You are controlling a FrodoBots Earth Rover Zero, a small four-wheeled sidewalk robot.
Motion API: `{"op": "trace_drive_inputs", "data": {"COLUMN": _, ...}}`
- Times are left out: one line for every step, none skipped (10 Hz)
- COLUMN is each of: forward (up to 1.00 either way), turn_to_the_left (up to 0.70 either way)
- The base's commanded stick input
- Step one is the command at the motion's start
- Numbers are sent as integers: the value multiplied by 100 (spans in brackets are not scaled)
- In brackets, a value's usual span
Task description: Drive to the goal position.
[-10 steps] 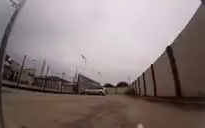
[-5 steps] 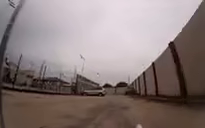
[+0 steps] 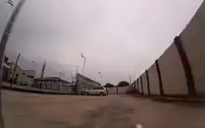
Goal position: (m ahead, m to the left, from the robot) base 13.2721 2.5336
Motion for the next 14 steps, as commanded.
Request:
{"op": "trace_drive_inputs", "data": {"forward": 98, "turn_to_the_left": 4}}
{"op": "trace_drive_inputs", "data": {"forward": 98, "turn_to_the_left": 4}}
{"op": "trace_drive_inputs", "data": {"forward": 98, "turn_to_the_left": 4}}
{"op": "trace_drive_inputs", "data": {"forward": 98, "turn_to_the_left": 4}}
{"op": "trace_drive_inputs", "data": {"forward": 98, "turn_to_the_left": 4}}
{"op": "trace_drive_inputs", "data": {"forward": 98, "turn_to_the_left": 4}}
{"op": "trace_drive_inputs", "data": {"forward": 98, "turn_to_the_left": 4}}
{"op": "trace_drive_inputs", "data": {"forward": 98, "turn_to_the_left": 4}}
{"op": "trace_drive_inputs", "data": {"forward": 98, "turn_to_the_left": 4}}
{"op": "trace_drive_inputs", "data": {"forward": 98, "turn_to_the_left": 2}}
{"op": "trace_drive_inputs", "data": {"forward": 98, "turn_to_the_left": -16}}
{"op": "trace_drive_inputs", "data": {"forward": 98, "turn_to_the_left": -20}}
{"op": "trace_drive_inputs", "data": {"forward": 98, "turn_to_the_left": -9}}
{"op": "trace_drive_inputs", "data": {"forward": 98, "turn_to_the_left": 2}}
